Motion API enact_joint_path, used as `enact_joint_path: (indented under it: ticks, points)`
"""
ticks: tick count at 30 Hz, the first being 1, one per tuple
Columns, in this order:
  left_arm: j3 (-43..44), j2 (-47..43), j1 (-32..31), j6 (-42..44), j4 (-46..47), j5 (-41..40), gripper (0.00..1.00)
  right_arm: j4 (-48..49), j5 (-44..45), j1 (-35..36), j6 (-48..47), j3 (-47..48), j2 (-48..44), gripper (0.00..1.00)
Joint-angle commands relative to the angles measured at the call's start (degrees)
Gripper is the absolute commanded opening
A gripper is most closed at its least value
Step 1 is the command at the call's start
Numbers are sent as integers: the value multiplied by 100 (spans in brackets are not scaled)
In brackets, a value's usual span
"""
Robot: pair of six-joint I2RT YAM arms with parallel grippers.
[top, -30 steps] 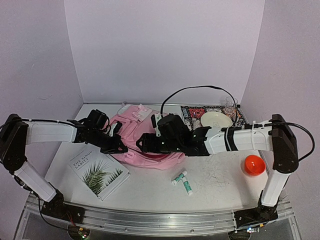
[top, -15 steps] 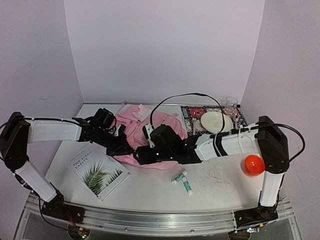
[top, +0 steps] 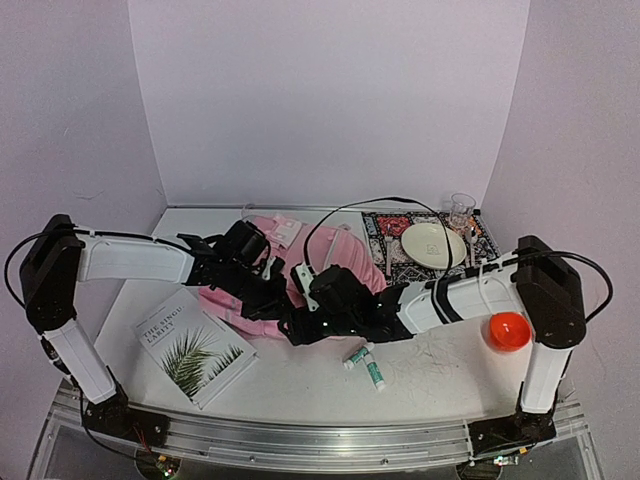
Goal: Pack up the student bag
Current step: Zip the second largest pocket of the bag in the student bag, then grab the second largest pocket of the student bag.
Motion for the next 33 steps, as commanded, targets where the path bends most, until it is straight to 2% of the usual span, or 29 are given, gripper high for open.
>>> enact_joint_path:
  ticks: [1,4,11,16,23,27,33]
  points:
    - [354,-132,-115,12,148,161,15,92,262,23,-124,-224,-401,69]
    - [387,-181,-108,71,55,96,27,87,354,26,-80,-364,-483,68]
    - [424,-374,-41,174,-140,-18,42,-55,361,25,-87,-191,-402,62]
    - [366,-578,116,258,-299,-67,42,-69,314,24,-98,-40,-299,52]
    - [66,-940,573,397,-511,-191,38,-171,378,66,-158,263,-69,48]
    - [-95,-972,806,524,-613,-257,38,-760,972,230,-283,738,182,42]
    - [-177,-872,834,622,-656,-385,38,-1581,1935,427,-145,1113,418,35]
